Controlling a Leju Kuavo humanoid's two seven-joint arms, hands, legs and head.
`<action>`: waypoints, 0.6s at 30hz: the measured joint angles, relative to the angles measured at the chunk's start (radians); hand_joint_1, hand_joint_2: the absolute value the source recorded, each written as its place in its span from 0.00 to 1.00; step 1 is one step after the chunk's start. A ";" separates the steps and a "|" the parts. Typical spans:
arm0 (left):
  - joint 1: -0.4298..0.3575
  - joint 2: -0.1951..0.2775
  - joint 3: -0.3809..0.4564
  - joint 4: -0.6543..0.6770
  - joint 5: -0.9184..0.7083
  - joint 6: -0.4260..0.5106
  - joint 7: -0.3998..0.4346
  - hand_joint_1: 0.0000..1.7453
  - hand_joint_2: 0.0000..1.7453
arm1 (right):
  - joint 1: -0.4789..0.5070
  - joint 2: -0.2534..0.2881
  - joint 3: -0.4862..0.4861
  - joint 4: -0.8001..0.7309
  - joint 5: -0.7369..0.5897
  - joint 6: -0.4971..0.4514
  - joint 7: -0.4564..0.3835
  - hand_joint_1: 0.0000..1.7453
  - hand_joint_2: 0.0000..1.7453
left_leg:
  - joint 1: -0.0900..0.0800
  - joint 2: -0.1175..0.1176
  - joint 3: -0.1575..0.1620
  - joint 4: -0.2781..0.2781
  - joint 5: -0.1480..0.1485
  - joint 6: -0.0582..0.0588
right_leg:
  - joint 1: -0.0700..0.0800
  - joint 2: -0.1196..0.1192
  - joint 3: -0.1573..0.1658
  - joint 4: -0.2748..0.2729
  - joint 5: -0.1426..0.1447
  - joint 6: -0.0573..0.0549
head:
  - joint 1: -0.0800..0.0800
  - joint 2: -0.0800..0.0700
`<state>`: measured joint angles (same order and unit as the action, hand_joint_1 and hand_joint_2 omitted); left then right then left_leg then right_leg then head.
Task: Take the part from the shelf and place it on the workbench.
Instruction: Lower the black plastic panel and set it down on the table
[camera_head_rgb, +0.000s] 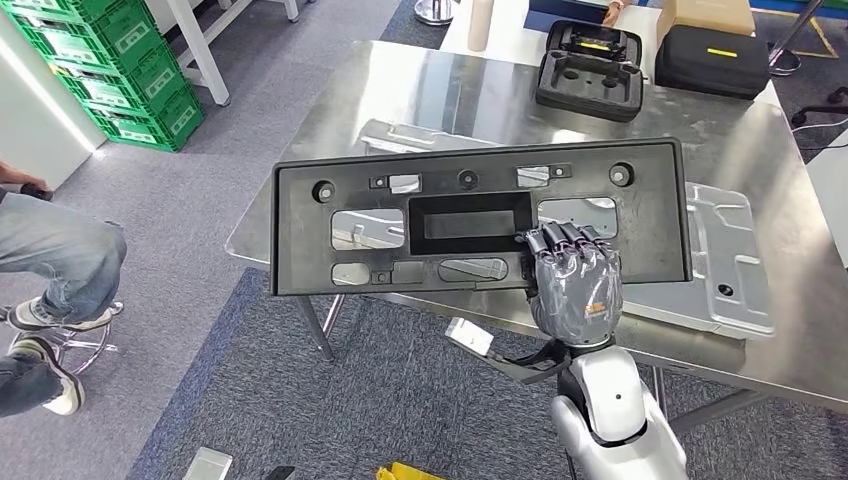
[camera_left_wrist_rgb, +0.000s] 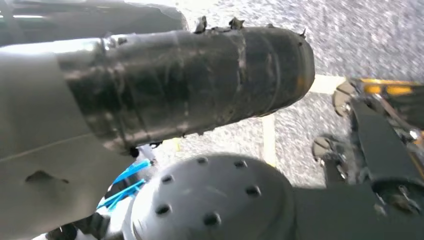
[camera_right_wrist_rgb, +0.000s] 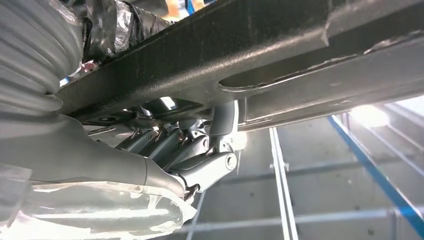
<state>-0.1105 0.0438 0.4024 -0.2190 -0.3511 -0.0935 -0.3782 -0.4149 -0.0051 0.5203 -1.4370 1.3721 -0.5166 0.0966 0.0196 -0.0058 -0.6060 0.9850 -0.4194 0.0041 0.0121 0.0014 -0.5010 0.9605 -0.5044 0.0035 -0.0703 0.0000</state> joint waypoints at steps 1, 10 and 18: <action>0.000 -0.003 -0.001 0.000 -0.001 0.001 0.000 0.00 0.00 | -0.006 -0.001 -0.002 0.008 -0.004 0.002 0.004 1.00 1.00 | 0.002 0.000 0.005 -0.001 -0.003 0.006 | -0.001 0.000 -0.012 0.028 -0.015 0.007 | 0.002 0.000; 0.002 -0.011 -0.007 0.000 -0.005 -0.005 0.003 0.00 0.00 | -0.022 -0.006 -0.014 0.062 -0.016 0.012 0.019 1.00 1.00 | 0.000 -0.003 0.051 -0.003 -0.043 0.012 | -0.004 -0.001 -0.149 0.113 0.074 -0.005 | 0.005 0.000; 0.005 0.006 -0.020 0.001 -0.014 -0.043 0.000 0.00 0.00 | -0.051 -0.020 -0.056 0.084 -0.068 0.041 0.034 1.00 1.00 | -0.003 0.002 0.021 0.092 -0.107 -0.023 | -0.008 -0.001 -0.053 -0.036 0.092 -0.033 | 0.004 0.000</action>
<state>-0.1053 0.0494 0.3821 -0.2182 -0.3654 -0.1367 -0.3781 -0.4660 -0.0254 0.4646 -1.3526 1.3038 -0.4760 0.1310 0.0163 -0.0040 -0.5855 1.0766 -0.5268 -0.0192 0.0038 0.0007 -0.5543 0.9248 -0.4122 -0.0297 -0.0665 0.0000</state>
